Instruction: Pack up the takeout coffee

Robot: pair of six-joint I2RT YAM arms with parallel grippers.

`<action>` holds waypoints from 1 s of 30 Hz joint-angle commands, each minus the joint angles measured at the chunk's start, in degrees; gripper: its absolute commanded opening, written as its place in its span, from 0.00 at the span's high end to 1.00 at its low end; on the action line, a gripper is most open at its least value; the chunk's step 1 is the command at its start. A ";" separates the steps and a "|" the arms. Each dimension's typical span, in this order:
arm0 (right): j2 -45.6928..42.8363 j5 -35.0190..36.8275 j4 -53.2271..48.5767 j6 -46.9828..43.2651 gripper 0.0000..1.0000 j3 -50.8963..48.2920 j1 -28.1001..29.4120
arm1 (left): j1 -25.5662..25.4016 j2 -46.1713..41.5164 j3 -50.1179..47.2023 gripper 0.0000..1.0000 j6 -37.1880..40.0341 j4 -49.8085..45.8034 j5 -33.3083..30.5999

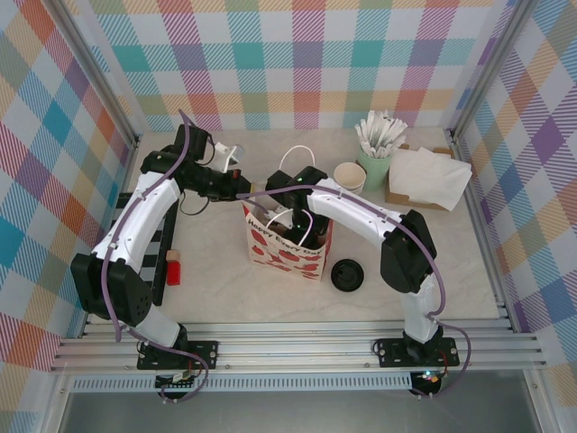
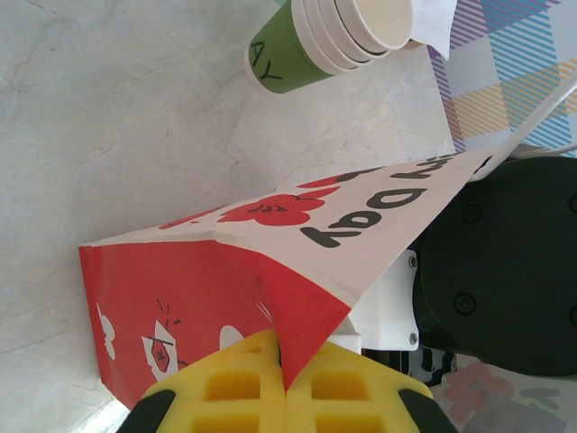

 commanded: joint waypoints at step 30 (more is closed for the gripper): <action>-1.20 2.48 -1.50 -1.12 0.10 0.52 0.05 | 0.40 -0.28 1.75 1.00 0.45 0.32 1.25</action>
